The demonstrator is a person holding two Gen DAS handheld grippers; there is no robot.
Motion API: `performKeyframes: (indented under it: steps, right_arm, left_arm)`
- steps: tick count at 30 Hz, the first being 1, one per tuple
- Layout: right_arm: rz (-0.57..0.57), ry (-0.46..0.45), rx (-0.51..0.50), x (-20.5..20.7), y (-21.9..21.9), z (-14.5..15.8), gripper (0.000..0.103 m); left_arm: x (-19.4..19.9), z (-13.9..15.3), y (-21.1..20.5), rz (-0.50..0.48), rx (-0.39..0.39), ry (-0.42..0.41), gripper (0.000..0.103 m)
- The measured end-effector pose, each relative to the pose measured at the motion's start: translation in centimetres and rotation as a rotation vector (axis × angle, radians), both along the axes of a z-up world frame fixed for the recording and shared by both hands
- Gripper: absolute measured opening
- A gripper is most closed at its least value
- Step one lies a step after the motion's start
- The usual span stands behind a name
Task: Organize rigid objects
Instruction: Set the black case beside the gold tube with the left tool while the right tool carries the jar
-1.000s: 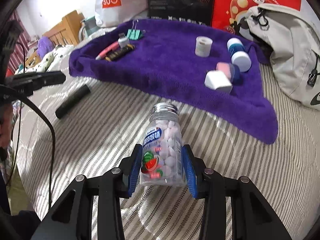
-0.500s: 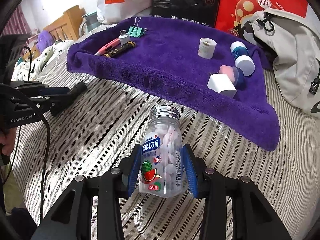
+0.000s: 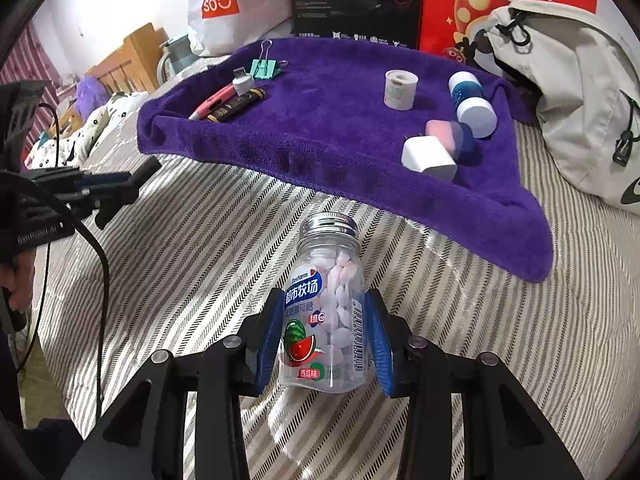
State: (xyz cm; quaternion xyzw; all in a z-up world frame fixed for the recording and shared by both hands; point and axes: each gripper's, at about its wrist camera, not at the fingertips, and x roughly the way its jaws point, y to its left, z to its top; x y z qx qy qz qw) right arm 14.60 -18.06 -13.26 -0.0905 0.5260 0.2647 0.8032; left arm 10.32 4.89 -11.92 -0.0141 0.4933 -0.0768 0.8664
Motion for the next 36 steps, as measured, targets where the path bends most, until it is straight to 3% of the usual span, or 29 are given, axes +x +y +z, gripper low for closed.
performKeyframes:
  steps: [14, 19, 29, 36]
  right_arm:
    - [-0.011, -0.053, 0.061, 1.5, -0.6, 4.6, 0.040]
    - [-0.020, -0.068, 0.085, 2.8, -0.9, 5.7, 0.040]
    - [-0.057, -0.049, 0.075, 4.3, -2.3, 5.2, 0.040]
    - [-0.085, -0.021, 0.083, 5.4, -3.0, 4.1, 0.040]
  left_arm:
    - [3.1, 3.9, 0.6, 0.006, -0.032, -0.070, 0.021]
    - [5.4, 4.0, 0.4, -0.009, -0.049, -0.065, 0.021]
    - [11.8, 0.7, -2.0, -0.068, -0.033, -0.006, 0.021]
    - [14.0, -1.7, -3.2, -0.088, -0.021, 0.036, 0.021]
